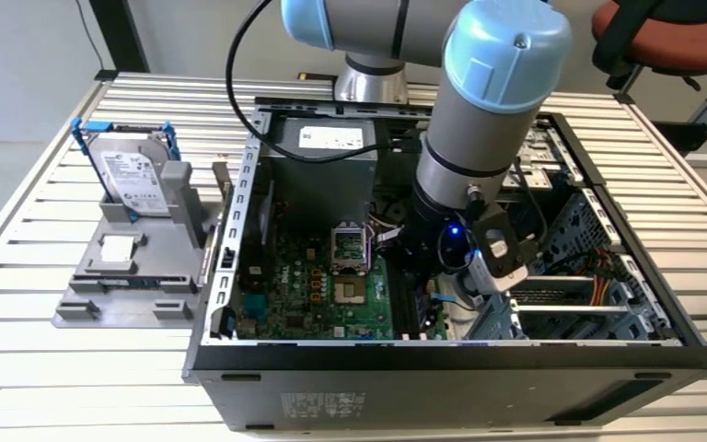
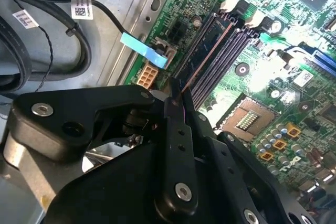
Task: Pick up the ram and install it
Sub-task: 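Insert the ram into the slot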
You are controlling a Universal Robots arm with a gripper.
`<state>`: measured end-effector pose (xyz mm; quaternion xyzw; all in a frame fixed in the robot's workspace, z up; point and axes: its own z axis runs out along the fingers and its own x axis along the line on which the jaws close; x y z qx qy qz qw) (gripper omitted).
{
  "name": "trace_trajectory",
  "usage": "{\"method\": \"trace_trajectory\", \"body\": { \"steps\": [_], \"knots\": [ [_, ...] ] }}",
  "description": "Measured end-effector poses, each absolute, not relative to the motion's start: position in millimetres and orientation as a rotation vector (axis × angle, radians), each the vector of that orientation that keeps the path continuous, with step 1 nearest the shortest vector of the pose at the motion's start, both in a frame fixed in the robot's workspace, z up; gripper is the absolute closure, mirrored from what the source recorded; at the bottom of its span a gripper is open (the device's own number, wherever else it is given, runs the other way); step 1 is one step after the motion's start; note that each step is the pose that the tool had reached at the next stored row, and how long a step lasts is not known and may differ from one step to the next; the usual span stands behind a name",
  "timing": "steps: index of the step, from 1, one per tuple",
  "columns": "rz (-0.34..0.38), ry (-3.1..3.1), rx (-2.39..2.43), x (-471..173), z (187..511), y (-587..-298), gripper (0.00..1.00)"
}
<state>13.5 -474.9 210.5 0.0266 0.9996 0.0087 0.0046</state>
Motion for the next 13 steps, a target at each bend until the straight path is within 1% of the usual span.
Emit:
{"method": "trace_trajectory", "body": {
  "steps": [8, 9, 13],
  "knots": [
    [0.029, 3.131, 0.084, 13.5, 209.5, -474.7, 1.00],
    [0.031, 3.131, 0.084, 13.6, 209.2, -474.5, 0.00],
    [0.028, 3.131, 0.084, 13.5, 209.7, -474.8, 0.00]
  ]
}}
